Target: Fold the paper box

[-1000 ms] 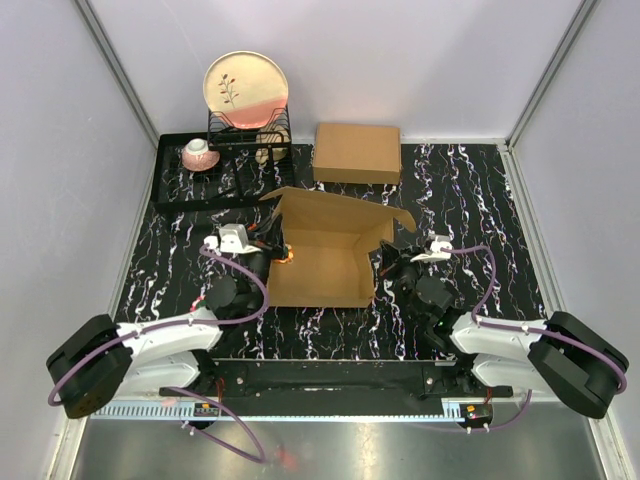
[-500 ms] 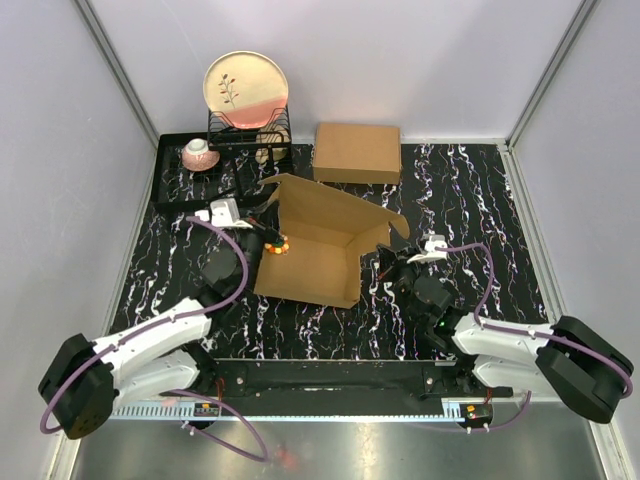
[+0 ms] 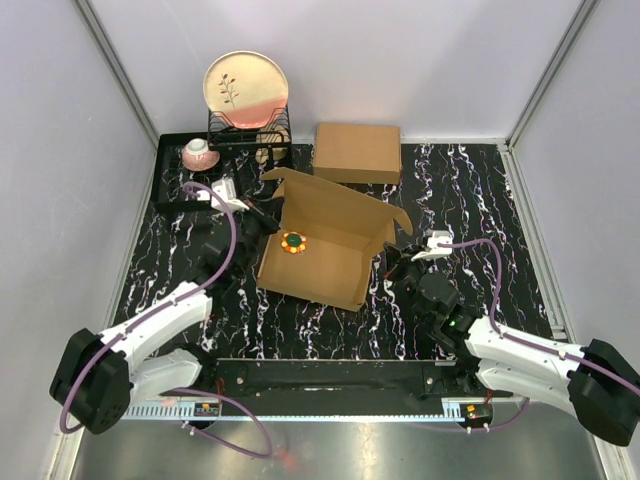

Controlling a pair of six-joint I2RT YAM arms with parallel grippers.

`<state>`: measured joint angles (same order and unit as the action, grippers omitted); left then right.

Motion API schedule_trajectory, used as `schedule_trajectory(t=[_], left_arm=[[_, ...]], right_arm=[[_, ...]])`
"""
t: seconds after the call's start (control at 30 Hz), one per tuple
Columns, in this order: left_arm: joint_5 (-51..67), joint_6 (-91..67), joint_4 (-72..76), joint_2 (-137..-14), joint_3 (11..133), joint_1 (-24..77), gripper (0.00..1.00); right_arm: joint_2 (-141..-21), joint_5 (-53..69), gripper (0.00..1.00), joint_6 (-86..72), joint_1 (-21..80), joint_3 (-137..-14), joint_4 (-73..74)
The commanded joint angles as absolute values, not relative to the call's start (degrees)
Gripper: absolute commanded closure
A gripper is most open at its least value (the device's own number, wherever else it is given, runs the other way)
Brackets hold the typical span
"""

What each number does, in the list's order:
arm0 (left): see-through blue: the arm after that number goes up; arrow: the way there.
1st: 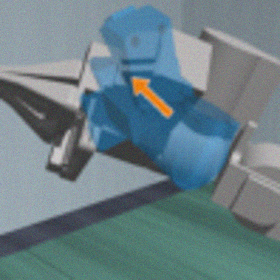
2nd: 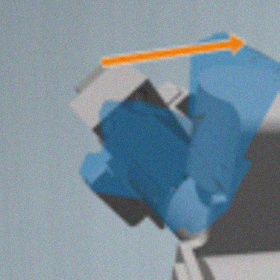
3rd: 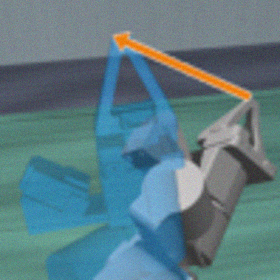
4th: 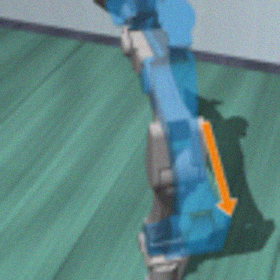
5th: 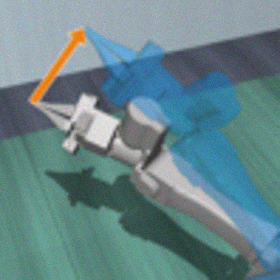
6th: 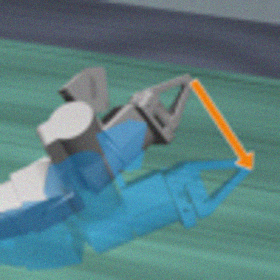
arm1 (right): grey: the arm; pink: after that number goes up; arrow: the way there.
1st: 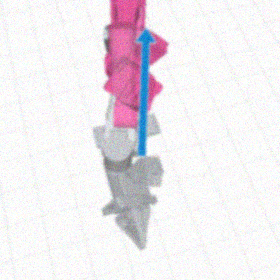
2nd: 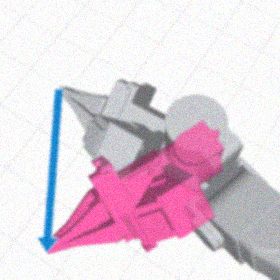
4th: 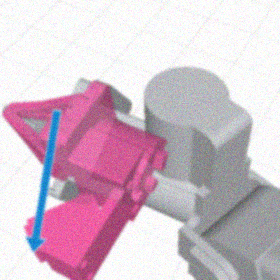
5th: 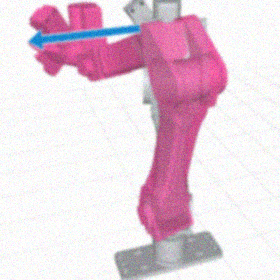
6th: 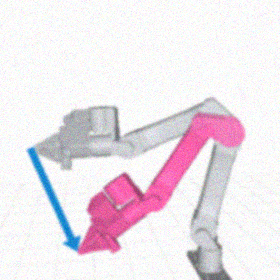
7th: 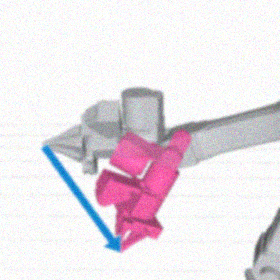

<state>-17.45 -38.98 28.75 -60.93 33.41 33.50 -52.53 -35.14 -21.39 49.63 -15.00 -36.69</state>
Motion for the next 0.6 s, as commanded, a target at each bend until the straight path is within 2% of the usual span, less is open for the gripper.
schedule_trajectory(t=[0.0,0.2,0.57], left_arm=[[-9.3,-50.3,30.5,-64.4,31.2,33.4,1.0],[-6.5,-55.3,45.8,-69.3,24.5,33.7,1.0],[-15.2,-45.1,65.9,-72.4,12.7,37.2,1.0]], right_arm=[[-52.7,-37.5,1.0,-20.3,50.1,-15.7,-31.0],[-52.9,-38.1,1.0,-20.7,50.1,-14.9,-31.6],[-54.8,-39.0,1.0,-21.1,50.1,-11.2,-35.9]])
